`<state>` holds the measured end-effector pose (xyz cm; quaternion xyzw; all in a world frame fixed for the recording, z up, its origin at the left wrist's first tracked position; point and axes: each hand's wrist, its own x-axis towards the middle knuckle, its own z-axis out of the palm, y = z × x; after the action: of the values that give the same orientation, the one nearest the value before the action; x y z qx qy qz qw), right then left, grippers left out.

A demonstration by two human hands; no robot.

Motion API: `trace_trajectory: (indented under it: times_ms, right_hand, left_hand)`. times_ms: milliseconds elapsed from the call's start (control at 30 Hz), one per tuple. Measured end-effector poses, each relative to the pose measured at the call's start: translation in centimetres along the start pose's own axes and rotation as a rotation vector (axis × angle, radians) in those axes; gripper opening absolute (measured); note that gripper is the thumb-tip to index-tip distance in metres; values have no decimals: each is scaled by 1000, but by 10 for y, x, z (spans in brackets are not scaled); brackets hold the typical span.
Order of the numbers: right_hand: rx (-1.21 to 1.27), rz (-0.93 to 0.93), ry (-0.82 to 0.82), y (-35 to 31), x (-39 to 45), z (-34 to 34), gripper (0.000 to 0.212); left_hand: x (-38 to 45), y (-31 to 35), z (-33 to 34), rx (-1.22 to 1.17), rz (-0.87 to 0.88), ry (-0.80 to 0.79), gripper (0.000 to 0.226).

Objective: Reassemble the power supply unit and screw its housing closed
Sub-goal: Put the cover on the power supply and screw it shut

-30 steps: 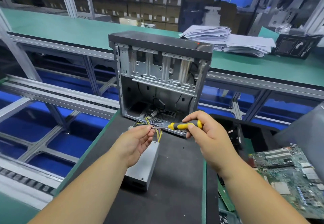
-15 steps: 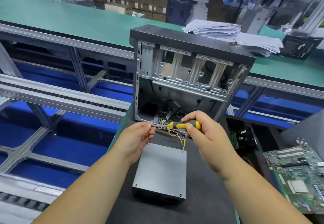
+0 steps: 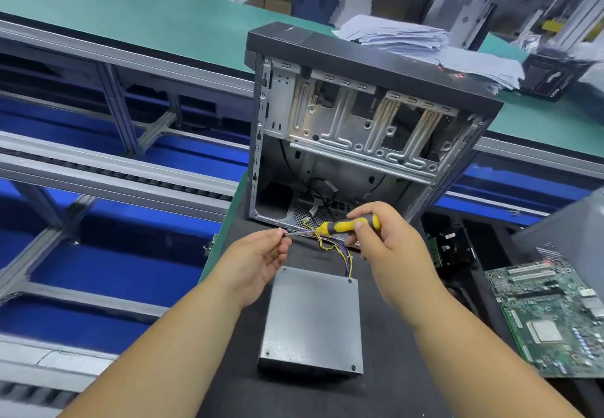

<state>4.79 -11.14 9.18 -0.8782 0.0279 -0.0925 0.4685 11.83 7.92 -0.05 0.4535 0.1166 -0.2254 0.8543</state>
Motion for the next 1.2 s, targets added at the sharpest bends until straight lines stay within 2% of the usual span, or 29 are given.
trace_trajectory:
  times_ms: [133, 333, 567, 633, 700, 733, 800, 867, 967, 1200]
  right_hand:
    - [95, 39, 72, 0, 4, 6, 14]
    - [-54, -23, -8, -1, 4, 9, 15]
    - [-34, 2, -7, -3, 9, 11, 14]
    - [-60, 11, -2, -3, 12, 10, 14]
    - [-138, 15, -24, -1, 18, 8, 13]
    - [-183, 11, -52, 0, 20, 7, 12]
    - [-261, 11, -121, 0, 25, 9, 12]
    - [-299, 21, -181, 0, 28, 12, 12]
    - [-354, 3, -234, -2, 32, 18, 10]
    - [-416, -19, -260, -5, 38, 27, 7]
  left_hand:
    - [2, 0, 1, 26, -2, -17, 12]
    - [6, -1, -3, 9, -10, 15, 13]
    - [9, 0, -4, 11, -12, -41, 22]
    - [11, -1, -9, 177, 23, 25, 23]
    - [13, -3, -17, 502, 105, 129, 17]
    - [13, -4, -21, 671, 143, 133, 18]
    - [13, -9, -28, 920, 182, 48, 28]
    - [14, -14, -31, 1073, 192, -47, 35]
    - [15, -18, -32, 1178, 190, -100, 29]
    - [16, -21, -34, 1145, 202, -69, 23]
